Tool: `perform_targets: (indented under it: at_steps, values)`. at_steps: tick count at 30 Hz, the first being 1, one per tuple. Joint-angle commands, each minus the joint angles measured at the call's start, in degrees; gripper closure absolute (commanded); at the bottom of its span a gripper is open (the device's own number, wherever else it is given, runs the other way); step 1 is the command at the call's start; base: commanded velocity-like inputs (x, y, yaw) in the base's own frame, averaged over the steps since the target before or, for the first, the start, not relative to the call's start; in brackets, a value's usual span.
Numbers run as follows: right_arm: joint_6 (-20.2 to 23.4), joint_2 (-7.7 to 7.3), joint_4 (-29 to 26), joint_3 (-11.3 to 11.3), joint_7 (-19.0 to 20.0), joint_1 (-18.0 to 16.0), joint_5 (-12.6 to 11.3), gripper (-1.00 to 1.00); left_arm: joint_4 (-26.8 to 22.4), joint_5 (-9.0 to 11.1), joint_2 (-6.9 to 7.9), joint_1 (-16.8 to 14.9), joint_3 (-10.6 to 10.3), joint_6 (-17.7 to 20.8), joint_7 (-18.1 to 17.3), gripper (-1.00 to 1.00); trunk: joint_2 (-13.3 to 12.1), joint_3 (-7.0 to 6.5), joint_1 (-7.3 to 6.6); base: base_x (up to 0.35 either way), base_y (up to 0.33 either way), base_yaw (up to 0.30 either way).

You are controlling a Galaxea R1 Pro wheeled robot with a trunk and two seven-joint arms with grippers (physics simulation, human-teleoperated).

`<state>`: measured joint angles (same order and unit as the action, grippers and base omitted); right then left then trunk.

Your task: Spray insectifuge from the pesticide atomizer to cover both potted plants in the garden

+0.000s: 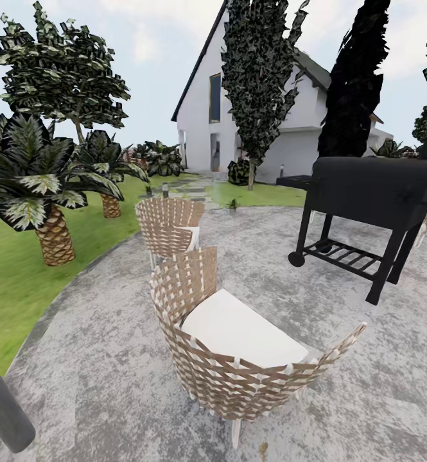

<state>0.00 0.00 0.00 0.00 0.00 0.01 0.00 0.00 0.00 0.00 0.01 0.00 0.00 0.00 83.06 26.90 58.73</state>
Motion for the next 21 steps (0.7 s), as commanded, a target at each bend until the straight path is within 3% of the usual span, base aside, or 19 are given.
perform_targets:
  at_steps: [1,5,15,21]
  values:
    - [-0.3,0.33,-0.3,0.0,-0.2,-0.1,0.3,-1.00,-0.3,-0.1,-0.09,0.0,0.2,-0.3,-0.1,-1.00,0.0,0.03,0.00,0.000,0.000,0.000]
    - [-0.7,1.59,-1.6,0.0,-0.2,-0.2,0.3,-1.00,-0.6,0.1,-0.09,0.1,0.2,-1.6,-0.1,-1.00,0.0,0.03,0.00,0.000,0.000,0.000]
    - [-0.6,1.22,-3.5,0.1,-0.2,-0.2,0.3,-1.00,-0.6,0.4,-0.11,0.2,0.2,-0.2,-0.1,-1.00,0.0,0.03,0.00,0.000,0.000,0.000]
    - [-2.5,0.46,-5.1,0.1,-0.3,-0.2,0.3,-1.00,-1.2,0.4,-0.17,0.1,-0.1,-1.7,-0.1,-1.00,0.0,0.03,0.00,0.000,0.000,0.000]
